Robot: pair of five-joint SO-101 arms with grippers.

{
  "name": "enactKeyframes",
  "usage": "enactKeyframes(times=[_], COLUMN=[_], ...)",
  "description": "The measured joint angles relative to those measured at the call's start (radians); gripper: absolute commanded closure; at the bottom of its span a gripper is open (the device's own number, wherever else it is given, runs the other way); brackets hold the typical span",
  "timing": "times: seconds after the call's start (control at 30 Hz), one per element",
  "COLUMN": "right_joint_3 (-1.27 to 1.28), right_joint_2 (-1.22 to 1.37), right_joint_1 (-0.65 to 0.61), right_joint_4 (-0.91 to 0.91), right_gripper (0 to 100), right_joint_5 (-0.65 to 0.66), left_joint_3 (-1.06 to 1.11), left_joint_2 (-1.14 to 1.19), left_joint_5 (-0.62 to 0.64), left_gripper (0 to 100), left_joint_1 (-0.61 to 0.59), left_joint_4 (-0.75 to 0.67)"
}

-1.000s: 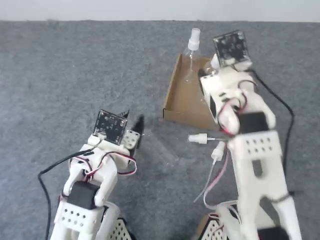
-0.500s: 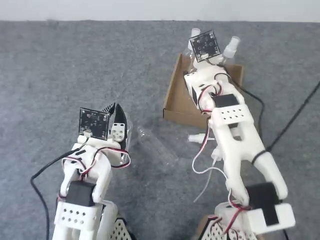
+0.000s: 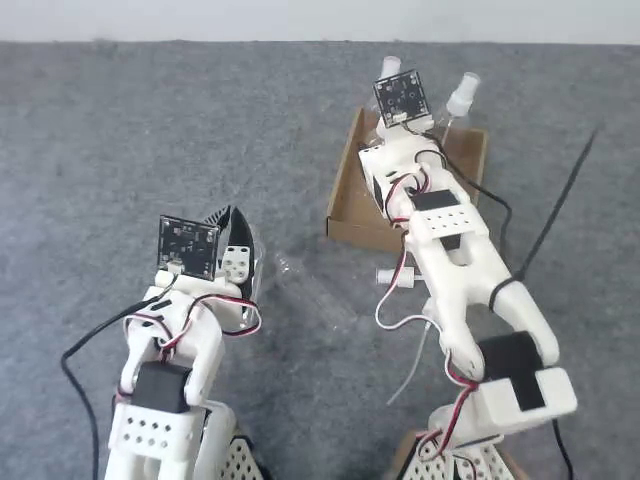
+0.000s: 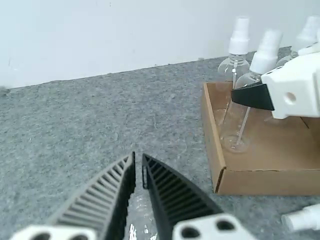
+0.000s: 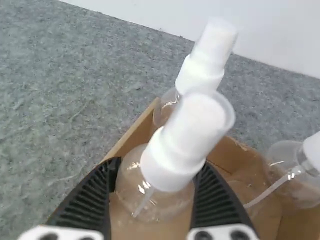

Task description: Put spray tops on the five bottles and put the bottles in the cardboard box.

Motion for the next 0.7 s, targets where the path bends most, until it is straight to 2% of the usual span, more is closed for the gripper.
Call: enactKeyframes(times=[0.7], right_joint_3=[-0.075], right_joint_2=[0.101], right_joint_1=[0.000], right_joint_4=[-0.005], right_gripper=[98.7], right_joint_5=[-0.003], left_joint_3=[0.011], left_joint_2=[0.000], left_joint_5=[0.006], left_gripper=[99], left_joint_1=[0.000], left_joint_4=[-0.005])
